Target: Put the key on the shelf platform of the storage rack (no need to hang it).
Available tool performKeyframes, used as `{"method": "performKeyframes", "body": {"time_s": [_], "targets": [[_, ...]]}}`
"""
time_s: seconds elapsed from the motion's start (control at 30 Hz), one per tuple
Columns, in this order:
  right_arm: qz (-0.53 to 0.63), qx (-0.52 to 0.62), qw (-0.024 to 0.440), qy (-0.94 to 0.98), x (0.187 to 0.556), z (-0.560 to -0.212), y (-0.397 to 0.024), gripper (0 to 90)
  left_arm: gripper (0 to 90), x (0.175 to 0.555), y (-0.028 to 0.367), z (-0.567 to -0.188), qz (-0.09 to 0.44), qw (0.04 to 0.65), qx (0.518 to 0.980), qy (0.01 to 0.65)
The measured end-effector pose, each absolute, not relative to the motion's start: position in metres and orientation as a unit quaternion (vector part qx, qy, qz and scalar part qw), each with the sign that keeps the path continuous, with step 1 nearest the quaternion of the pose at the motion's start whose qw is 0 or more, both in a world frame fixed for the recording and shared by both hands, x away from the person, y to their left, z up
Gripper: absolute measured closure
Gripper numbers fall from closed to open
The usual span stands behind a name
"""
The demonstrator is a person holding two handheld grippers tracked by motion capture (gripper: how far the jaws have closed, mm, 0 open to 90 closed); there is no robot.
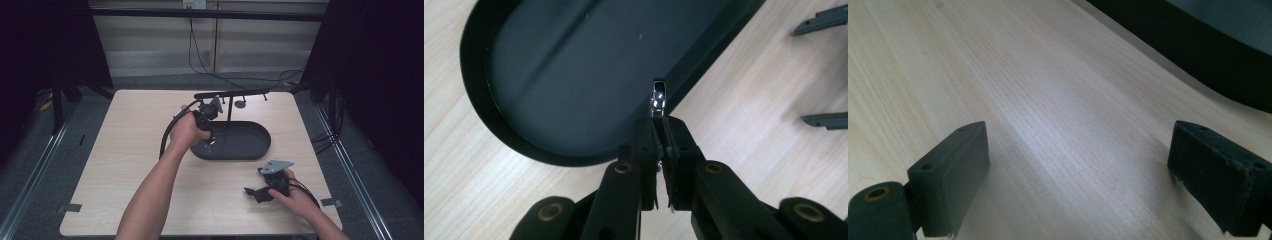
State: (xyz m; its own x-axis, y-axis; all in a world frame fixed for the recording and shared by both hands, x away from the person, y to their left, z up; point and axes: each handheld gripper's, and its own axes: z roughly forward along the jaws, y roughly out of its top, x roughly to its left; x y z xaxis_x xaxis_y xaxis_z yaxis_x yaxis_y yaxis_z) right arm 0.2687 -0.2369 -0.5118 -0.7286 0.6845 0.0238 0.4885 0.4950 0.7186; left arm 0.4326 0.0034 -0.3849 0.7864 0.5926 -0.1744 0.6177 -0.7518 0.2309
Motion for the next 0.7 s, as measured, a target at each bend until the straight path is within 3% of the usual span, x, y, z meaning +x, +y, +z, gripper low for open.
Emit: {"method": "performKeyframes", "body": {"time_s": [0.7], "targets": [[0.367,0.343,0.133,0.854,0.269,-0.512,-0.237,9.2,85.1,0.439,-0.007,-0.402,-0.035,0.132,0.936,0.325]]}}
